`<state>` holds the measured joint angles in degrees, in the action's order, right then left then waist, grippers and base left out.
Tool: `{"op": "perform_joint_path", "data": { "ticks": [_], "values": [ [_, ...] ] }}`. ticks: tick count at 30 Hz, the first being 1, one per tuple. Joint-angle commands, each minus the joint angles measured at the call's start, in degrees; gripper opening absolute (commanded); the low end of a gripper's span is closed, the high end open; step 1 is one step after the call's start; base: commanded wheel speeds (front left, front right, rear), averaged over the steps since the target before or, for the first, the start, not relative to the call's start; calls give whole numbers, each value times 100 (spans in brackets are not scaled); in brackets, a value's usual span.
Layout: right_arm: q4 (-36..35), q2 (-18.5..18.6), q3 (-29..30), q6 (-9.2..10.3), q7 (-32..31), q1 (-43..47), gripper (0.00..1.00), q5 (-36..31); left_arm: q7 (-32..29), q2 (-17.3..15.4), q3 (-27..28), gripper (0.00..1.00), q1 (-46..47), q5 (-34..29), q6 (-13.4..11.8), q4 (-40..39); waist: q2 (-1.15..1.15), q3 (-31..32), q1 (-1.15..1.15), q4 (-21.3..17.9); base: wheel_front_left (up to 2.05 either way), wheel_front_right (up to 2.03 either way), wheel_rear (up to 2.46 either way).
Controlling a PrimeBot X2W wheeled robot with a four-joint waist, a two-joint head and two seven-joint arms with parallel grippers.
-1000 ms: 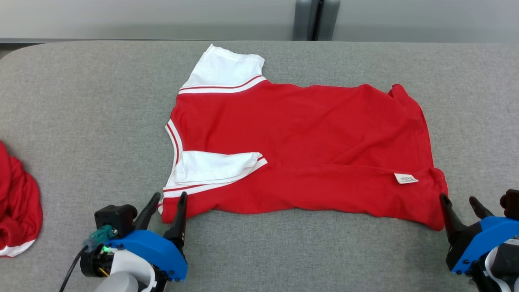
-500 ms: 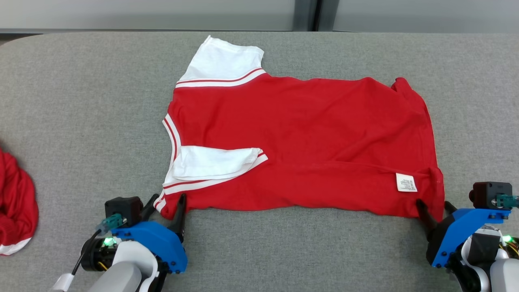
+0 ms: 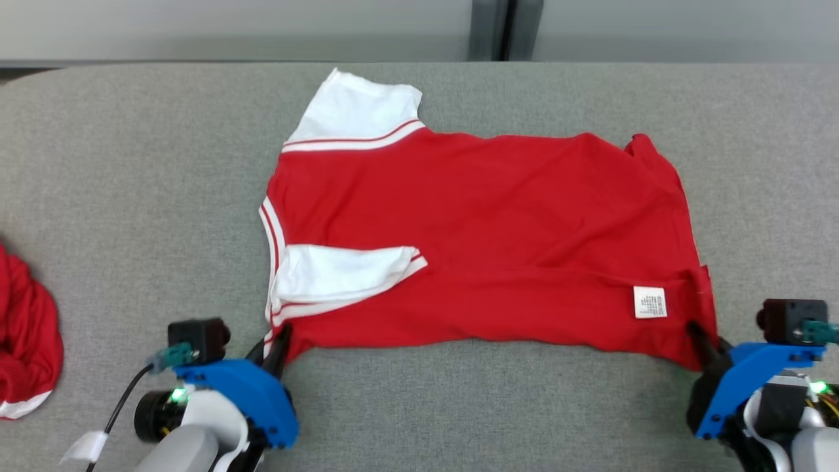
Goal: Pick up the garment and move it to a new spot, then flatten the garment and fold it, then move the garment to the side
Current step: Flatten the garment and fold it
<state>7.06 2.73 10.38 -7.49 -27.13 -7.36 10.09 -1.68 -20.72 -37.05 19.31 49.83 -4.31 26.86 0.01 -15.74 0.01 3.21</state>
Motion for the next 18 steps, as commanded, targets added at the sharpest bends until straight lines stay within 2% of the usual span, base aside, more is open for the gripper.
{"op": "perform_joint_path", "data": {
  "ticks": [1,5,9,15,16,17,18],
  "values": [
    [-134,25,79,-1,27,76,0,-55,-111,-140,9,0,-378,73,-29,47,-1,90,-1,-18,0,0,0],
    [-425,27,284,0,-129,244,0,-159,-152,-411,140,0,-679,207,-148,-391,-1,303,-1,18,0,0,0],
    [-677,33,447,4,-404,543,0,-159,-228,-628,176,0,-1035,234,-408,-1018,-1,496,-1,86,0,0,0],
    [-902,33,493,4,-731,1152,0,190,-496,-771,101,0,-1655,390,-734,-1757,-1,625,-1,123,0,0,0],
    [-895,33,505,4,-770,1216,0,255,-499,-768,106,10,-1738,412,-777,-1824,-1,628,-1,119,0,0,0],
    [-864,33,513,4,-797,1269,0,334,-478,-765,127,70,-1805,440,-817,-1872,-1,626,-1,112,0,0,0],
    [-832,31,493,4,-801,1320,0,379,-487,-759,149,100,-1859,490,-834,-1892,-1,623,-1,102,0,0,0]
  ]
}}
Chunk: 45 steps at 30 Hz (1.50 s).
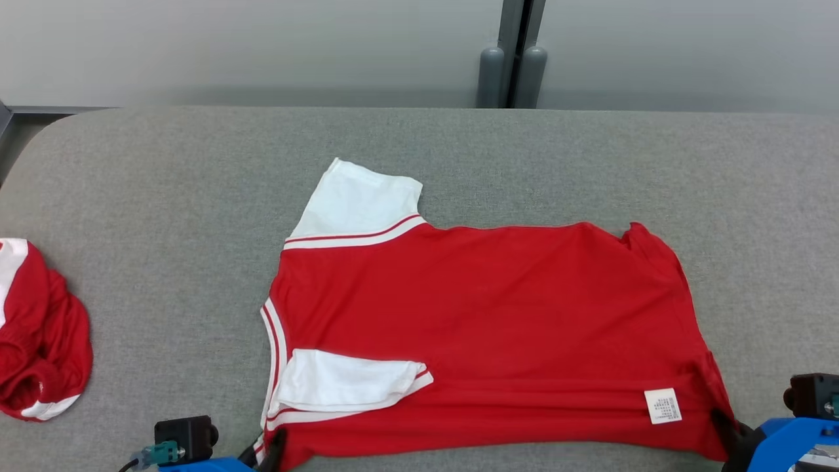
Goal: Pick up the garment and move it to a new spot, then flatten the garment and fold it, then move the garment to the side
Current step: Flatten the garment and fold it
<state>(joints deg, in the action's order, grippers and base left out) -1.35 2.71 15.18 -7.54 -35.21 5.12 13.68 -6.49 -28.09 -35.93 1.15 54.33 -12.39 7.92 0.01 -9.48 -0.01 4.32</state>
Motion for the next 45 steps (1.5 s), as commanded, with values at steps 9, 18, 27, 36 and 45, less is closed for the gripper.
{"op": "perform_joint_path", "data": {
  "ticks": [9,18,27,36,45],
  "values": [
    [-15,32,-139,5,102,-275,100,-181,176,-113,174,100,58,18,-13,45,-1,58,1,-146,0,0,0],
    [-402,79,-308,5,-391,-1334,100,-598,-382,-438,412,100,1063,23,-1,-317,-1,22,1,-263,0,0,0],
    [154,358,-1040,5,-762,-2831,100,-439,-1221,-540,896,100,2628,632,441,117,-1,-565,1,-601,0,0,0],
    [452,406,-1937,5,-480,-4107,100,-125,-2019,-955,1330,100,3762,1192,898,344,-1,-1643,1,-1109,0,0,0],
    [349,362,-2260,5,-23,-4457,100,87,-2363,-1478,1216,100,4239,797,859,279,-1,-2387,1,-1445,0,0,0]
  ]
}}
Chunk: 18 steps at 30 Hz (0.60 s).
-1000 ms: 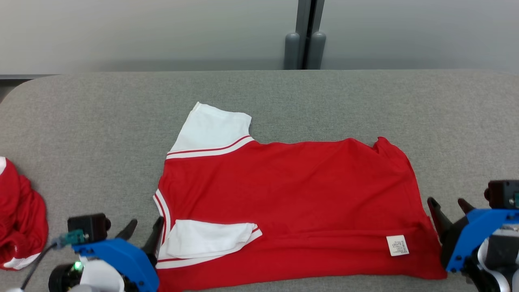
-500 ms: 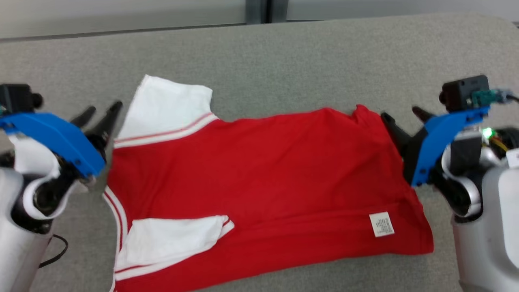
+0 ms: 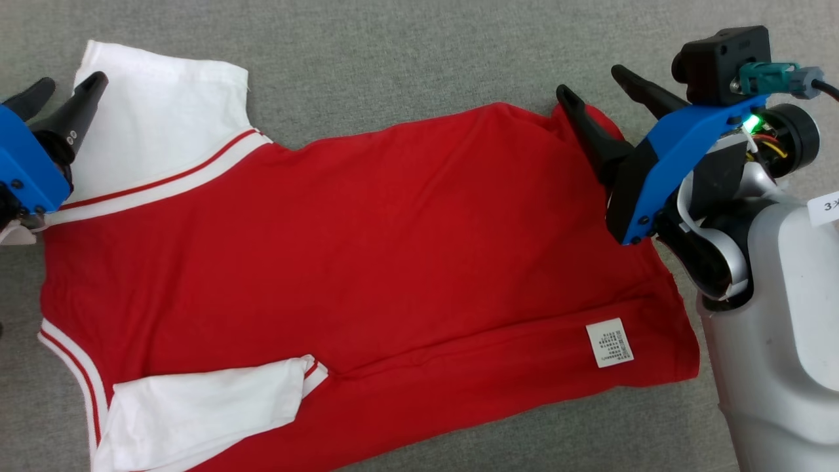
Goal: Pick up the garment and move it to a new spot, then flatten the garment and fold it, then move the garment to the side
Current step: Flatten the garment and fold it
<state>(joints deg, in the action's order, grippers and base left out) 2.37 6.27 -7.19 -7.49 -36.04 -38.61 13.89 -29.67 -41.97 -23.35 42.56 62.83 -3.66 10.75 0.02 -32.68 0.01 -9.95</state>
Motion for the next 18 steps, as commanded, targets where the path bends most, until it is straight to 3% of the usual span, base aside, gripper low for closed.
{"op": "perform_joint_path", "data": {
  "ticks": [1,7,18],
  "values": [
    [-35,2,-52,-1,88,-105,100,70,-82,-124,-52,100,141,-94,-30,-9,-2,-114,-1,-55,0,0,0],
    [-84,12,-160,-1,166,-132,100,92,-249,-433,-227,100,288,-504,-156,16,-2,-277,-1,-201,0,0,0],
    [-364,72,-305,-1,-65,-283,100,125,-477,-418,-351,100,401,-573,-268,81,-2,-505,-1,-402,0,0,0]
  ]
}}
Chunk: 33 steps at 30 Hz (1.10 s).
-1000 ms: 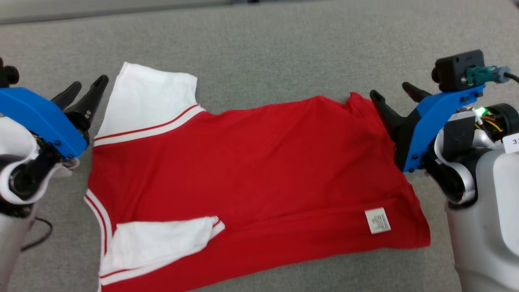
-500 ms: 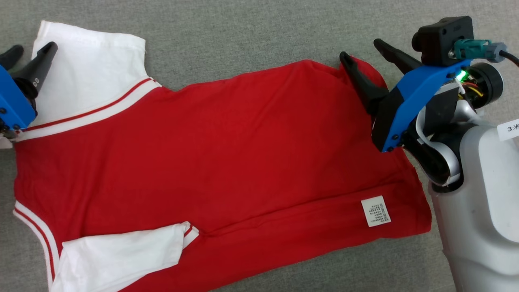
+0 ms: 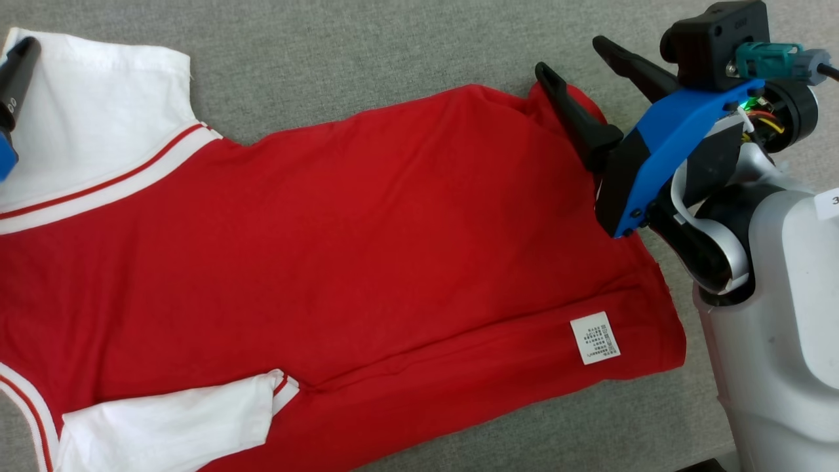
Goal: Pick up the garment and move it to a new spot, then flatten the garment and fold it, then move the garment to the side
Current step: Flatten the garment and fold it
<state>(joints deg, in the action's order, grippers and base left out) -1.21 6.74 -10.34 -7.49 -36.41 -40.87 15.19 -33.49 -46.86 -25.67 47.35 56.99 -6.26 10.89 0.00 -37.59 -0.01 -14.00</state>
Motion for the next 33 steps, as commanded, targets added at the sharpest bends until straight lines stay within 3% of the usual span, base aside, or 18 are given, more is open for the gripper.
{"op": "perform_joint_path", "data": {
  "ticks": [1,8,9,10,11,12,25,33],
  "values": [
    [-33,20,9,-1,-24,-70,100,-6,-142,88,-137,100,-85,45,-11,78,0,-48,1,-3,0,0,0],
    [-162,84,-21,-1,-75,92,100,-32,-689,240,-362,100,-424,457,79,-22,0,-120,1,24,0,0,0],
    [-185,87,-26,-1,-91,130,100,-6,-780,240,-385,95,-478,500,67,-53,0,-118,1,32,0,0,0],
    [-205,95,-31,-1,-131,158,100,20,-862,250,-394,49,-526,570,55,-83,0,-113,1,37,0,0,0],
    [-232,108,-33,-1,-164,169,100,31,-938,230,-422,16,-553,600,85,-128,0,-109,1,38,0,0,0],
    [-262,119,-30,-1,-205,175,100,40,-954,219,-411,0,-573,633,80,-157,0,-107,1,37,0,0,0],
    [-329,53,-104,-1,-1225,203,100,-155,-805,183,-387,0,-534,531,84,-280,0,-55,1,83,0,0,0],
    [-112,52,-247,-1,-1484,-187,100,-163,-662,240,-398,0,-457,479,190,-200,0,-3,1,139,0,0,0]
  ]
}}
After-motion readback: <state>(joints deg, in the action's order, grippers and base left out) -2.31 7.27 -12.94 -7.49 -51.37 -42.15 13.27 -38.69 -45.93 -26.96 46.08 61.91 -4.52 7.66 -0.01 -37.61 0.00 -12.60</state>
